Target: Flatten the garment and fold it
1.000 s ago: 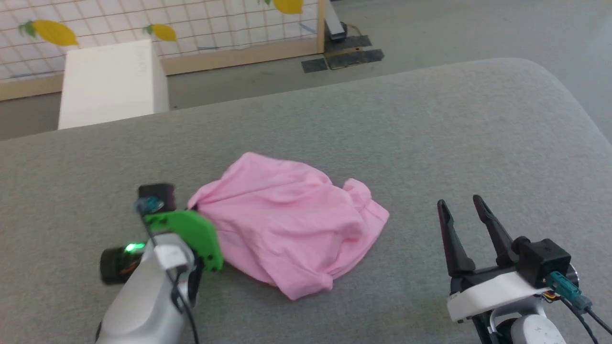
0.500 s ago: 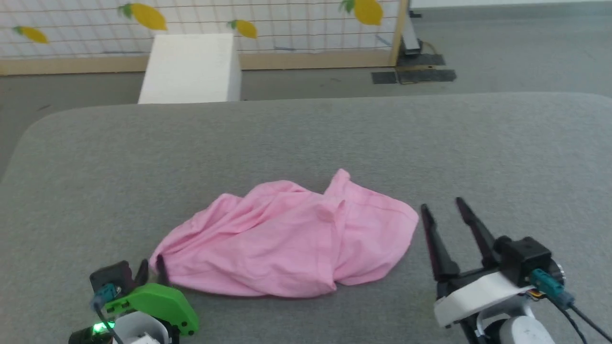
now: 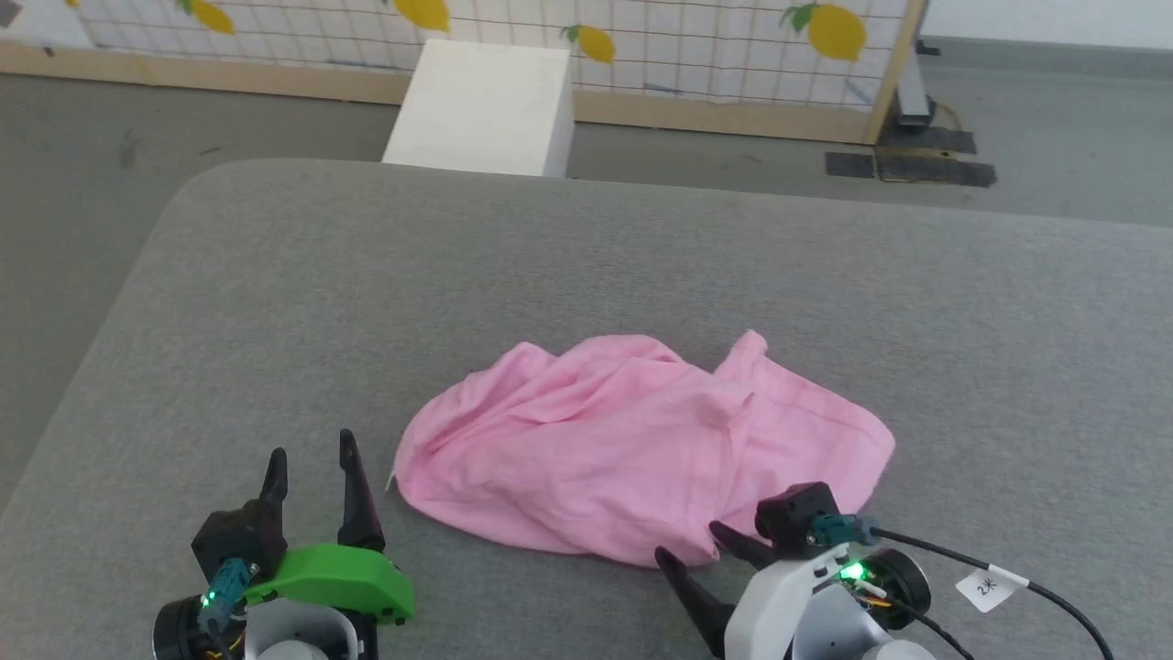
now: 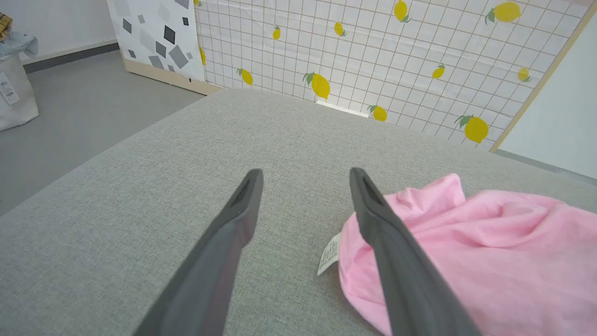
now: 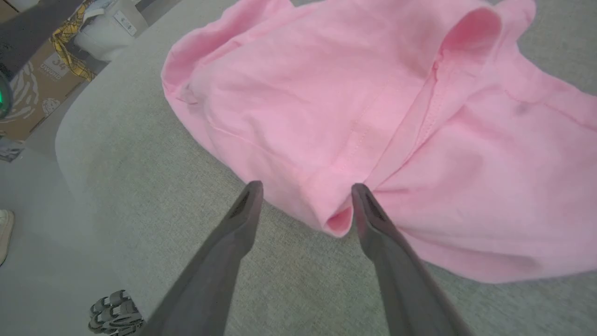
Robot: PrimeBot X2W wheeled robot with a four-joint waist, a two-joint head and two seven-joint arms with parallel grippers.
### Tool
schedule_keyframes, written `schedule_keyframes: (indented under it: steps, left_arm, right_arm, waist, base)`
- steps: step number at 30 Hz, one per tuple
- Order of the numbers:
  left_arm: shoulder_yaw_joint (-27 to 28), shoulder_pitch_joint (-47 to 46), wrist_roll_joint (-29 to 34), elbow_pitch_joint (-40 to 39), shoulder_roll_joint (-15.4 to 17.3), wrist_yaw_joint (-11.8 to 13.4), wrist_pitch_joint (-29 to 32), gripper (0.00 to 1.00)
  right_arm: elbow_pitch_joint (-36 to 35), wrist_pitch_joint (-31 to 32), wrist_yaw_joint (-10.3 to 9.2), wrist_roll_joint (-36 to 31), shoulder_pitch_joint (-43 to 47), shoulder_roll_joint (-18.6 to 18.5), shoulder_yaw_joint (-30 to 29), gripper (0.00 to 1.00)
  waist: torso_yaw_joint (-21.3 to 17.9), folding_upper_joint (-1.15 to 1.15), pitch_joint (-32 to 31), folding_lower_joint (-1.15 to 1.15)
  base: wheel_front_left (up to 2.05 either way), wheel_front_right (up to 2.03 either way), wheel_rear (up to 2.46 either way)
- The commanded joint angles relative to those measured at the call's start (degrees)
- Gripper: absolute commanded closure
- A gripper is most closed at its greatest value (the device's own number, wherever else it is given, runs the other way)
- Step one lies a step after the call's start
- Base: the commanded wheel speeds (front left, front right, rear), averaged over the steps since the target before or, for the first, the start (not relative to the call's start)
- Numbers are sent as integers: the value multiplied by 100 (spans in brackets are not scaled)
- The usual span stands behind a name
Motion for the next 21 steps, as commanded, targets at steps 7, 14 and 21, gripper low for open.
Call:
schedule_keyframes:
  steps: [7, 14, 21]
  left_arm:
    - [255, 94, 282, -2, -245, -228, -26, 0]
    - [469, 94, 392, 48, -357, -381, -26, 0]
    - [620, 94, 511, 64, -428, -498, -27, 0]
  right_arm:
    - [26, 286, -9, 298, -12, -3, -39, 61]
    - [-31, 75, -9, 256, -98, -3, -277, 100]
    - [-622, -198, -9, -273, 84, -96, -1711, 100]
  waist:
    - [306, 0, 25, 0]
    - [212, 0, 21, 0]
    - [-92, 0, -27, 0]
  base:
    - [0, 0, 0]
    - [0, 0, 0]
    - [0, 0, 0]
